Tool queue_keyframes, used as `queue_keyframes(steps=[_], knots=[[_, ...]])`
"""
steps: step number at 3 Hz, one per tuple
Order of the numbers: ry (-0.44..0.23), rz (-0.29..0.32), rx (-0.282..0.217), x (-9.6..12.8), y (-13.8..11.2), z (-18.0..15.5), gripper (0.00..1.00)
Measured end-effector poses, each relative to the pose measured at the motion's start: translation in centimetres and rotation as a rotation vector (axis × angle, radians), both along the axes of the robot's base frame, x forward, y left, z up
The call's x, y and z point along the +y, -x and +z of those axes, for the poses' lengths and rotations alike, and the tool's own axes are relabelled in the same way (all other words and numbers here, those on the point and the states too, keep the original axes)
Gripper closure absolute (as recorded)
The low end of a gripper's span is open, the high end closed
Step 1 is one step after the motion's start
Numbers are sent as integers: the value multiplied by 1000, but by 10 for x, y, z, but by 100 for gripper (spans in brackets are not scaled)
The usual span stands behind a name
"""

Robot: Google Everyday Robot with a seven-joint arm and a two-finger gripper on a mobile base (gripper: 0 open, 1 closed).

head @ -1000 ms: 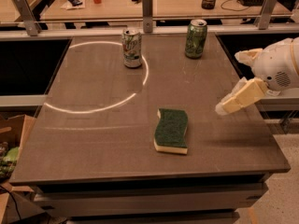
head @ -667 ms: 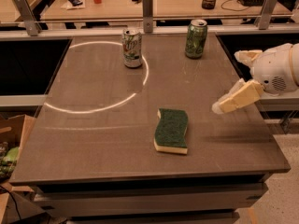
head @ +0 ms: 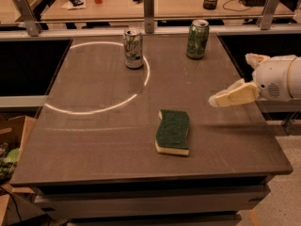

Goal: Move 7up can near sponge

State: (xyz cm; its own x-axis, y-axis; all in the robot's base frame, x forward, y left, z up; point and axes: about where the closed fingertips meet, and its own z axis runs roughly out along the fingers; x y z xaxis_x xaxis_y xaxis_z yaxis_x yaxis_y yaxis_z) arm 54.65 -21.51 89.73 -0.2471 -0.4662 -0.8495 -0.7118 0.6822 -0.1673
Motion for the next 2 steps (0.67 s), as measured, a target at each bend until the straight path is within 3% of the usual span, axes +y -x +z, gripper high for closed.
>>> queue_keyframes(steps=[2], knots=[[-1, 2, -14, 12, -4, -5, 0]])
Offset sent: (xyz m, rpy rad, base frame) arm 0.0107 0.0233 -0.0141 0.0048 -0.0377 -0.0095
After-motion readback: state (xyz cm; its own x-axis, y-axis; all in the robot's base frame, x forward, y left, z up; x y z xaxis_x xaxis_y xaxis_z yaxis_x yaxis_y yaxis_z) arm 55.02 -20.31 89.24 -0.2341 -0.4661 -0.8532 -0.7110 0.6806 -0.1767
